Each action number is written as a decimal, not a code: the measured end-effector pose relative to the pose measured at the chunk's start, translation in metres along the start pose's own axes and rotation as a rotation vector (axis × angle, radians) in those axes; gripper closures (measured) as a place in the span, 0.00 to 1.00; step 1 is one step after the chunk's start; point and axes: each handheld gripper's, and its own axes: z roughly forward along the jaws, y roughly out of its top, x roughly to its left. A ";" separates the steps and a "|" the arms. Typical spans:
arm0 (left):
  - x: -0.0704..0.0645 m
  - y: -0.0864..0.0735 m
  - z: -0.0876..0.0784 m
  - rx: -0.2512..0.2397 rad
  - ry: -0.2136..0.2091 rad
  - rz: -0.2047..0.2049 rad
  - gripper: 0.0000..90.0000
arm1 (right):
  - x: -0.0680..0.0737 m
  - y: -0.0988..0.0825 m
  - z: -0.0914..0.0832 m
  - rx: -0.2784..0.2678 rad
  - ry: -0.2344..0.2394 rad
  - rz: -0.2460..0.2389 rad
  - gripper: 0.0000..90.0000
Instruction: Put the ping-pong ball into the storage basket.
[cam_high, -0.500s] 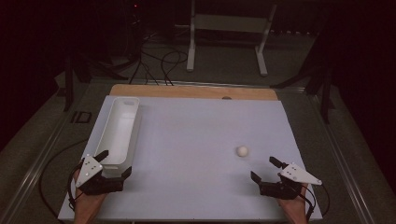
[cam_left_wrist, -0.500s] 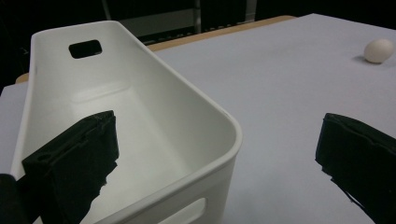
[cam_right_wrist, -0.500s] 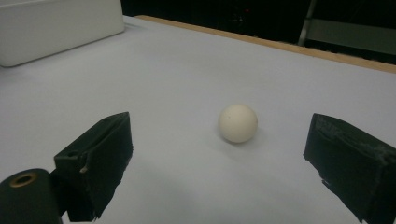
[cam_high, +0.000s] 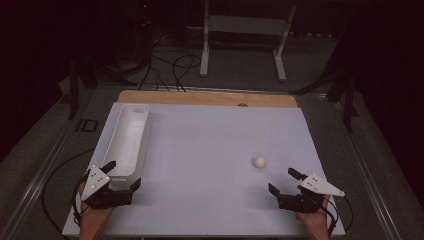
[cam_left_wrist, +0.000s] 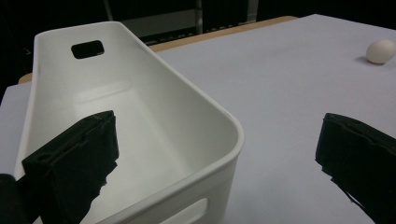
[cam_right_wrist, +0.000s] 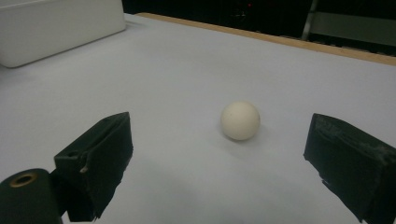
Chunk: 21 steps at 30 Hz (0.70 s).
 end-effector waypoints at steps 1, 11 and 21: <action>0.000 0.000 0.000 0.000 0.000 0.000 0.00 | 0.000 0.000 0.000 0.000 0.000 0.000 0.08; 0.001 0.000 -0.001 -0.009 0.005 -0.013 0.00 | 0.001 0.011 0.003 0.029 0.009 0.006 0.08; 0.001 0.000 0.000 -0.008 0.009 -0.013 0.00 | -0.006 0.014 0.002 0.057 -0.012 0.031 0.08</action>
